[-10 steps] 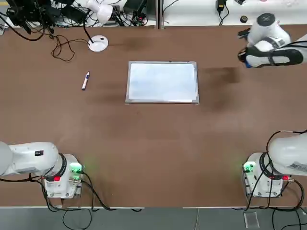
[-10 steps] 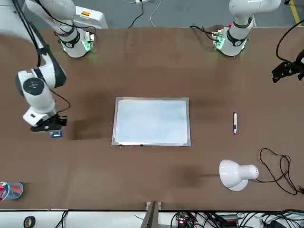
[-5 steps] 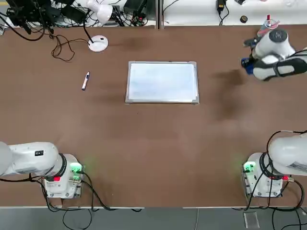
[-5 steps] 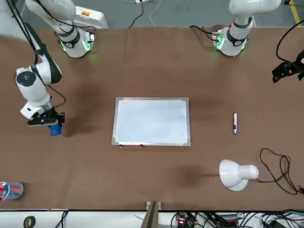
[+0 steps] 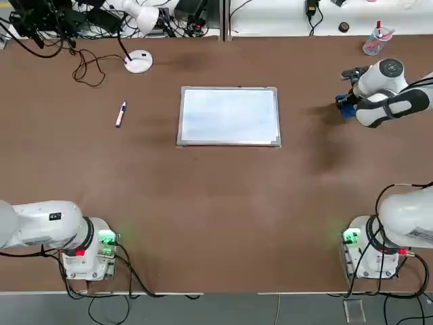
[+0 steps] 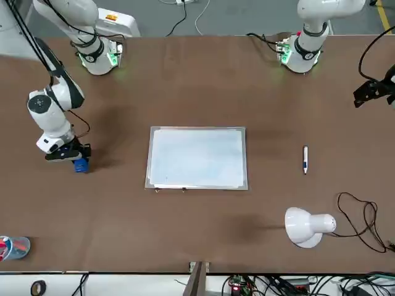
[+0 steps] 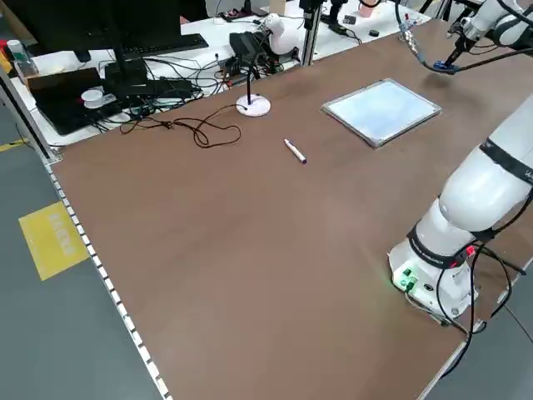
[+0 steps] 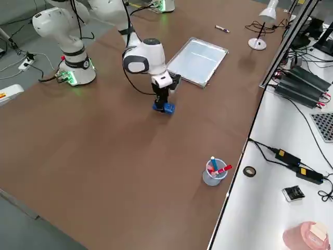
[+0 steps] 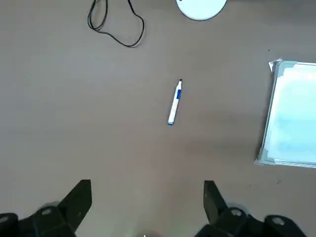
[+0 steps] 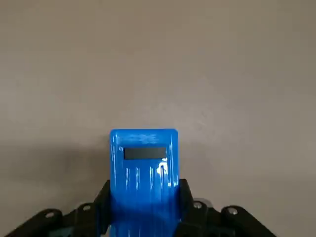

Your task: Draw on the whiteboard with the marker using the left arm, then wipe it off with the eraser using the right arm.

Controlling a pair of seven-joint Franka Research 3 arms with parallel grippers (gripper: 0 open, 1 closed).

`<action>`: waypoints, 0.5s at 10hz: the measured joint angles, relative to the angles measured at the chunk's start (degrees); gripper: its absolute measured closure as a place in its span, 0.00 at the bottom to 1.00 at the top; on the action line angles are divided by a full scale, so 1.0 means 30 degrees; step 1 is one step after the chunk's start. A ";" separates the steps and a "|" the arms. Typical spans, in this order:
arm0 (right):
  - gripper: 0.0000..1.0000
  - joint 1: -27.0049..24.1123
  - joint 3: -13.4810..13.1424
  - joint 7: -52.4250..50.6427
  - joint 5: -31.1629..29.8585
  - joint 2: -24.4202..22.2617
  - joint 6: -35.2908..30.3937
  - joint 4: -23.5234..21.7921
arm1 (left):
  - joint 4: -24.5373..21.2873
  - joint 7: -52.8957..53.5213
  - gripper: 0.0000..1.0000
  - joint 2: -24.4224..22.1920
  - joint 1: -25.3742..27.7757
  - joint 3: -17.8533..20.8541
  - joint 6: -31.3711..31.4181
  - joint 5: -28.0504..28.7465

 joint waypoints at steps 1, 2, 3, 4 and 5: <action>0.45 -0.0002 -0.0114 0.0000 0.0000 0.0027 0.0023 0.0001 | -0.0001 0.0000 0.00 0.0000 -0.0001 0.0000 0.0000 0.0000; 0.45 -0.0001 -0.0173 0.0000 0.0000 0.0026 0.0034 0.0004 | -0.0002 0.0000 0.00 0.0000 0.0000 0.0001 0.0000 0.0000; 0.45 -0.0001 -0.0222 0.0000 0.0000 0.0027 0.0050 0.0008 | -0.0004 0.0000 0.00 0.0000 0.0000 0.0001 0.0000 0.0000; 0.40 -0.0002 -0.0248 0.0000 0.0000 0.0027 0.0060 0.0012 | -0.0007 0.0000 0.00 0.0001 0.0000 0.0001 0.0000 0.0000; 0.32 -0.0001 -0.0251 0.0000 0.0000 0.0027 0.0072 0.0012 | -0.0009 0.0000 0.00 0.0003 0.0000 0.0001 0.0000 0.0000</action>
